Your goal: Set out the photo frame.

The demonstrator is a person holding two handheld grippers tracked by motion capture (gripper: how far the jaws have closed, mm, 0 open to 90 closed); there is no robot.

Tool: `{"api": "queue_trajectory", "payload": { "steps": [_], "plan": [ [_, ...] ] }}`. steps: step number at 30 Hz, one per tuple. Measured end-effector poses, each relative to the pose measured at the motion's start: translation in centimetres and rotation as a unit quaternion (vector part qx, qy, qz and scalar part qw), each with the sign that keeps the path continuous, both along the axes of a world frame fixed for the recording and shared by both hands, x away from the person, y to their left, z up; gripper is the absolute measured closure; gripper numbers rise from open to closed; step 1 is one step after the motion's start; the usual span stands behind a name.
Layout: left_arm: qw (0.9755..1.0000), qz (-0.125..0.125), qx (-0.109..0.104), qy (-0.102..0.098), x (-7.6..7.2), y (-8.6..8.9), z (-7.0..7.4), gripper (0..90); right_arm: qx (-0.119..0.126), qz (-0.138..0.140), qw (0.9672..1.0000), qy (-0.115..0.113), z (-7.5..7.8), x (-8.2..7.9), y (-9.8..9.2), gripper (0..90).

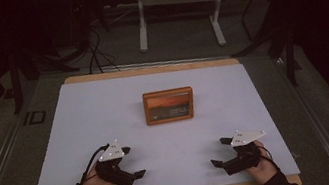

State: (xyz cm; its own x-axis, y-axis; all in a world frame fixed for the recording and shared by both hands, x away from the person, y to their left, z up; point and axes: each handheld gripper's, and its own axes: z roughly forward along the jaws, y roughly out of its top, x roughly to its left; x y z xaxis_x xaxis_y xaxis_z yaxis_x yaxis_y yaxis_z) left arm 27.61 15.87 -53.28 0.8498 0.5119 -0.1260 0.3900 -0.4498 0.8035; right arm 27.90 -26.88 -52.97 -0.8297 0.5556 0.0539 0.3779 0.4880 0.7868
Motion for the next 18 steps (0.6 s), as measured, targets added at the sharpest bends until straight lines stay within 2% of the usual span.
{"api": "queue_trajectory", "payload": {
  "steps": [10, 18],
  "plan": [
    [1.0000, -0.001, 0.004, -0.002, 0.00, -0.05, -0.04, 1.2, 0.009, -0.005, 0.9999, 0.007, -0.20, 0.32, -0.07, 11.9],
    [1.0000, -0.003, 0.007, -0.002, 0.00, -0.12, -0.07, 1.2, 0.006, -0.005, 0.9999, 0.008, -0.25, 0.37, -0.09, 11.9]
  ]
}}
